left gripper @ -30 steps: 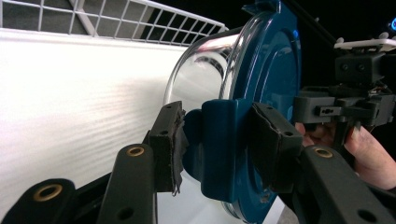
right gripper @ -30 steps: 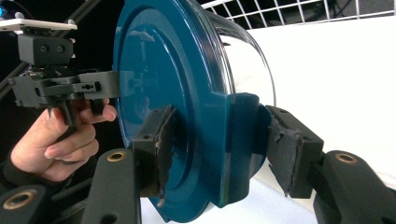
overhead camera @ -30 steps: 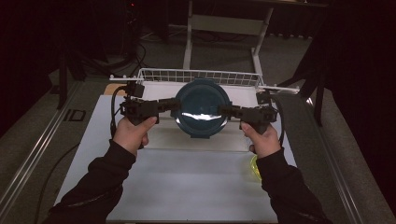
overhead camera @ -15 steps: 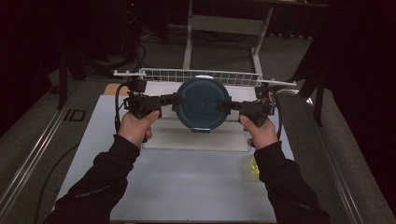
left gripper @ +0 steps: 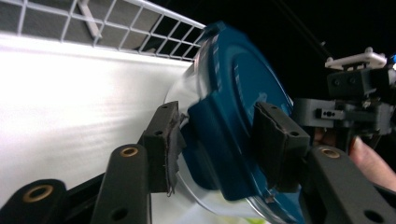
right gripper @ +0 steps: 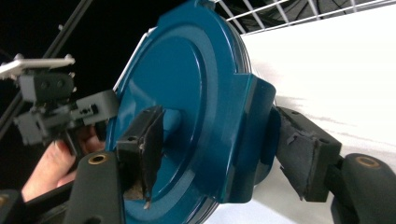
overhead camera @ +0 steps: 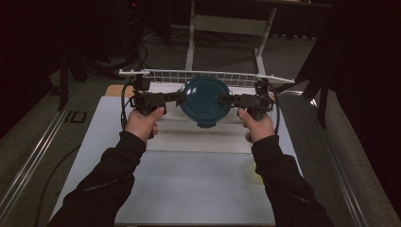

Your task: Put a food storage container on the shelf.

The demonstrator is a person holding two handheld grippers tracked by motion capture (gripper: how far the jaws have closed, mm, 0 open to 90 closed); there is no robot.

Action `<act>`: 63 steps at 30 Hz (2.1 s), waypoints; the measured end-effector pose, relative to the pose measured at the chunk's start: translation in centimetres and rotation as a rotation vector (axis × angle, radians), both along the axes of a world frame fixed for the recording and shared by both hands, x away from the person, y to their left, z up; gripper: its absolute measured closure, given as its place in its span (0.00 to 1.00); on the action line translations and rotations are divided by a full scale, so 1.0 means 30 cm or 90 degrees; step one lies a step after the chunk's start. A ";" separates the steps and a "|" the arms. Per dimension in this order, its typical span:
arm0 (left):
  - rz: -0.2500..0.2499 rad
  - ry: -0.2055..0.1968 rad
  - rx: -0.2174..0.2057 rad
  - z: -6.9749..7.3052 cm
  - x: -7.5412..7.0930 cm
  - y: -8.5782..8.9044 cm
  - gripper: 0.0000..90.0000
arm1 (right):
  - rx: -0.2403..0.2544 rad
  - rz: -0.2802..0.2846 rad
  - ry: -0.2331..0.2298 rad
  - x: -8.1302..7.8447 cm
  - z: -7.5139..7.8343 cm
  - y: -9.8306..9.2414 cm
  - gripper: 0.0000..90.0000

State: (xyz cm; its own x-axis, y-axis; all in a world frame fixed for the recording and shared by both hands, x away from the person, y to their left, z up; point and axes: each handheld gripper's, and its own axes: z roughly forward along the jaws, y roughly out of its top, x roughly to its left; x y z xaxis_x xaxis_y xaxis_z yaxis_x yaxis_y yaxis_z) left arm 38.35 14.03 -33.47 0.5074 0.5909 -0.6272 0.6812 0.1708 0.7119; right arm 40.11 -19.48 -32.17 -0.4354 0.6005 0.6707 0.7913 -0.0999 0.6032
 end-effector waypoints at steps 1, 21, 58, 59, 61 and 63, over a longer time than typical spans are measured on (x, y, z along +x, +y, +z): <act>0.005 0.001 0.003 -0.001 0.005 -0.002 0.60 | 0.000 -0.001 0.003 0.008 -0.004 0.003 0.37; 0.002 -0.101 0.054 0.046 -0.106 0.041 0.55 | -0.130 -0.048 -0.121 -0.019 0.075 -0.016 0.37; 0.027 -0.308 0.133 -0.298 -0.507 0.015 0.02 | -0.179 0.057 -0.223 -0.258 -0.122 0.145 1.00; 0.029 -0.312 0.141 -0.304 -0.510 0.009 0.02 | -0.181 0.055 -0.224 -0.253 -0.121 0.148 1.00; 0.029 -0.319 0.143 -0.315 -0.514 0.001 0.02 | -0.180 0.051 -0.226 -0.242 -0.116 0.158 1.00; 0.028 -0.319 0.146 -0.322 -0.516 -0.005 0.02 | -0.188 0.045 -0.233 -0.233 -0.110 0.168 1.00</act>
